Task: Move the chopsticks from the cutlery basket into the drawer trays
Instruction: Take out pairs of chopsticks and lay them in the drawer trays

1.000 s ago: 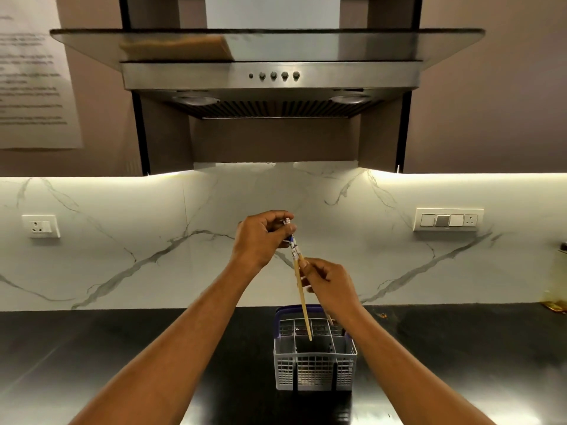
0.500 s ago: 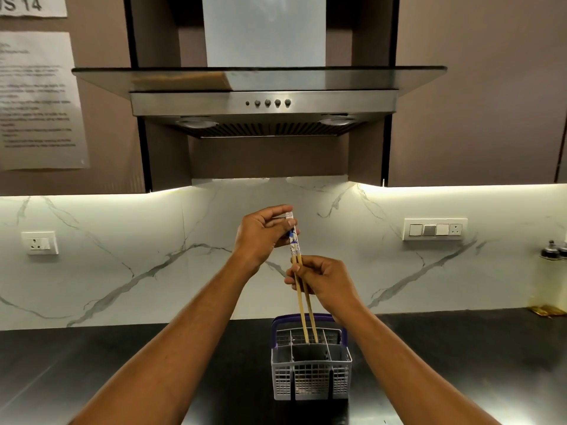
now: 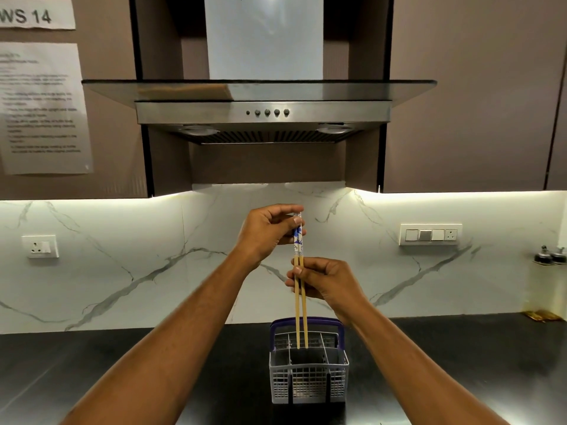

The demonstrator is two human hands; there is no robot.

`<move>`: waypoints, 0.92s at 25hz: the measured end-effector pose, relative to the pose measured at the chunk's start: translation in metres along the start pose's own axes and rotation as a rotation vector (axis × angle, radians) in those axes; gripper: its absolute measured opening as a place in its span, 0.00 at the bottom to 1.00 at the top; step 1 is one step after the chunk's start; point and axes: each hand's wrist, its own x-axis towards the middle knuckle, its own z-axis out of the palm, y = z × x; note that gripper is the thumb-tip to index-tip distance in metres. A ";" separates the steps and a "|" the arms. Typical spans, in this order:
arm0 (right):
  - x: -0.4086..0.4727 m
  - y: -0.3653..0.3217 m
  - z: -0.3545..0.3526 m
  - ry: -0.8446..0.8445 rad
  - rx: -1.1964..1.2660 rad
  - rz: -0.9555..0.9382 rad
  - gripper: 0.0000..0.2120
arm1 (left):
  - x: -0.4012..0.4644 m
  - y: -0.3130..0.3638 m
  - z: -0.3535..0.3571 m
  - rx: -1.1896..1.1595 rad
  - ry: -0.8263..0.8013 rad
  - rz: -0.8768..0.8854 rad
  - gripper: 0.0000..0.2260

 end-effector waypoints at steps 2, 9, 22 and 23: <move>-0.001 -0.003 -0.001 -0.014 -0.007 0.009 0.07 | 0.000 0.001 0.000 0.002 0.007 0.003 0.12; -0.002 -0.013 -0.001 -0.057 -0.061 -0.012 0.11 | 0.000 0.010 0.003 -0.005 0.053 0.027 0.12; -0.003 -0.018 -0.002 -0.038 -0.124 -0.010 0.09 | -0.006 0.010 0.005 -0.072 0.084 0.010 0.13; -0.003 -0.018 -0.003 -0.037 -0.130 -0.010 0.09 | -0.006 0.010 0.006 -0.076 0.083 0.009 0.13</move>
